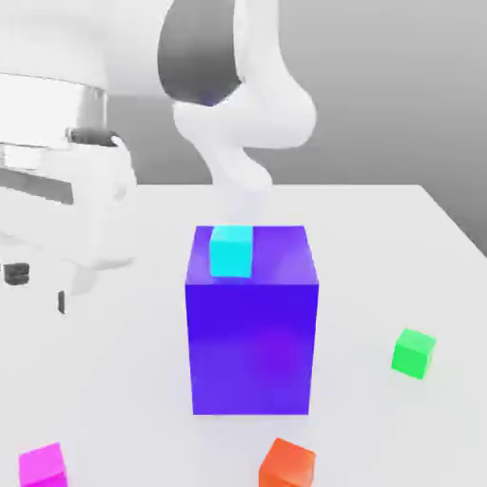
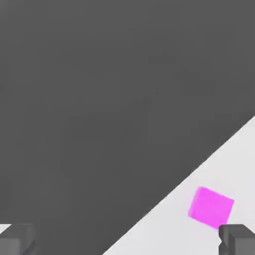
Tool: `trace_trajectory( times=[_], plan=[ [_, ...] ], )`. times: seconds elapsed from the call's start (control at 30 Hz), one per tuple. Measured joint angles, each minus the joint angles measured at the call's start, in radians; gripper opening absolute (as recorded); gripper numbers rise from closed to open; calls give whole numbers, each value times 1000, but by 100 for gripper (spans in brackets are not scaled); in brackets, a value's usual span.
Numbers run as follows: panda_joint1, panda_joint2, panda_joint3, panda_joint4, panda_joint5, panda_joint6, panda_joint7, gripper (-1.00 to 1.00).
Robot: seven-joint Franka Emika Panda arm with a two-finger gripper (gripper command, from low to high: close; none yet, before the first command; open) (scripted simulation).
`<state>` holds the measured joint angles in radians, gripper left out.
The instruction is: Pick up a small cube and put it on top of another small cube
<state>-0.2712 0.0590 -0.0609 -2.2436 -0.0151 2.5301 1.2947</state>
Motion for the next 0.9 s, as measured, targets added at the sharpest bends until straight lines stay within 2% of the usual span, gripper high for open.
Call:
trace_trajectory(
  times=[0.3, 0.43, 0.47, 0.7, 0.83, 0.9],
  plan=[
    [-60, 328, -39, 23, 89, 91, 117, 0],
    [-80, 473, -22, 52, 118, 191, 109, 0],
    [-83, 494, -19, 57, 122, 207, 107, -100],
    [-82, 492, -20, 56, 123, 206, 107, -100],
    [-69, 370, -37, 30, 103, 113, 121, -100],
    [-47, 314, -7, 11, 103, 109, 103, -100]
  ],
)
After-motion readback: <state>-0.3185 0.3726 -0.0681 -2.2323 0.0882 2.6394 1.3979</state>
